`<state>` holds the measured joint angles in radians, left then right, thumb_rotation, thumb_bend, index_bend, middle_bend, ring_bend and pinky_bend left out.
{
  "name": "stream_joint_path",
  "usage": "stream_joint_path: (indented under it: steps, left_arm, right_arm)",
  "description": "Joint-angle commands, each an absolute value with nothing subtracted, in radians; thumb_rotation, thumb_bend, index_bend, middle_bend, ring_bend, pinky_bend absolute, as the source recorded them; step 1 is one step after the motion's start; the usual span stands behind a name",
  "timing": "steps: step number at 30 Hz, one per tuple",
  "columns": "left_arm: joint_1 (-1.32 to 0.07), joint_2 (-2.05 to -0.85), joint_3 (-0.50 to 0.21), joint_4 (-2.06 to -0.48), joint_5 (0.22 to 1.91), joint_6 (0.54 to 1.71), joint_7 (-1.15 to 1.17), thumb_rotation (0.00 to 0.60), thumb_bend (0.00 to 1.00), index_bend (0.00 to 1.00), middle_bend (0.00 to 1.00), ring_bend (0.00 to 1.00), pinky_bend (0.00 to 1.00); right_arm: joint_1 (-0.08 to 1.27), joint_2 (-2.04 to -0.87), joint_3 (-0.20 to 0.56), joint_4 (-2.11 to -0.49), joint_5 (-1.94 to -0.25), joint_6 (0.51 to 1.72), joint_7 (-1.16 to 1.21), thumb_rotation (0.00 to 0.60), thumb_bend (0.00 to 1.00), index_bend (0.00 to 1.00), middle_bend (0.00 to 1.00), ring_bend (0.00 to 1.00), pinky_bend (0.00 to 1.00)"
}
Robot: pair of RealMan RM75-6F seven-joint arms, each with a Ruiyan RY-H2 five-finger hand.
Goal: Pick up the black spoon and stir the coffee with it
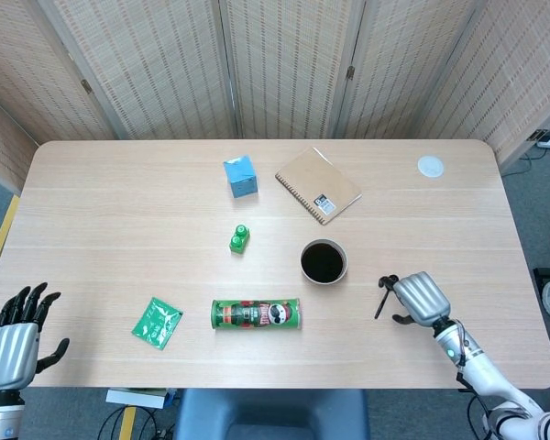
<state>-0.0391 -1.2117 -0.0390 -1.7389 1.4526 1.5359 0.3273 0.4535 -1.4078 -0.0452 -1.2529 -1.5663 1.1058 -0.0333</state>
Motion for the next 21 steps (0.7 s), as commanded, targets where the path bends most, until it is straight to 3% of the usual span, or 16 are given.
stream_joint_path:
  steps: [1, 4, 8, 21]
  left_arm:
    - [-0.038, -1.211, -0.039, -1.741, 1.454, 1.539, 0.328, 0.600, 0.31, 0.21, 0.10, 0.07, 0.14]
    - [-0.035, -1.209, -0.038, -1.742, 1.453, 1.543, 0.328, 0.600, 0.31, 0.21, 0.10, 0.07, 0.14]
    - [-0.030, -1.207, -0.035, -1.742, 1.452, 1.545, 0.327, 0.600, 0.31, 0.21, 0.10, 0.07, 0.14]
    - [-0.023, -1.201, -0.035, -1.740, 1.447, 1.550, 0.318, 0.600, 0.31, 0.21, 0.10, 0.07, 0.14]
  right_arm:
    - [0.470, -1.415, -0.065, -1.227, -1.612, 1.101, -0.042, 0.600, 0.09, 0.37, 0.82, 0.91, 0.92]
    - [0.482, -1.421, -0.074, -1.208, -1.631, 1.087, -0.055, 0.600, 0.13, 0.39, 0.89, 0.98, 0.98]
    - [0.495, -1.429, -0.079, -1.195, -1.632, 1.056, -0.084, 0.600, 0.13, 0.41, 0.97, 1.00, 1.00]
    - [0.518, -1.483, -0.084, -1.105, -1.640, 1.020, -0.116, 0.600, 0.17, 0.48, 0.99, 1.00, 1.00]
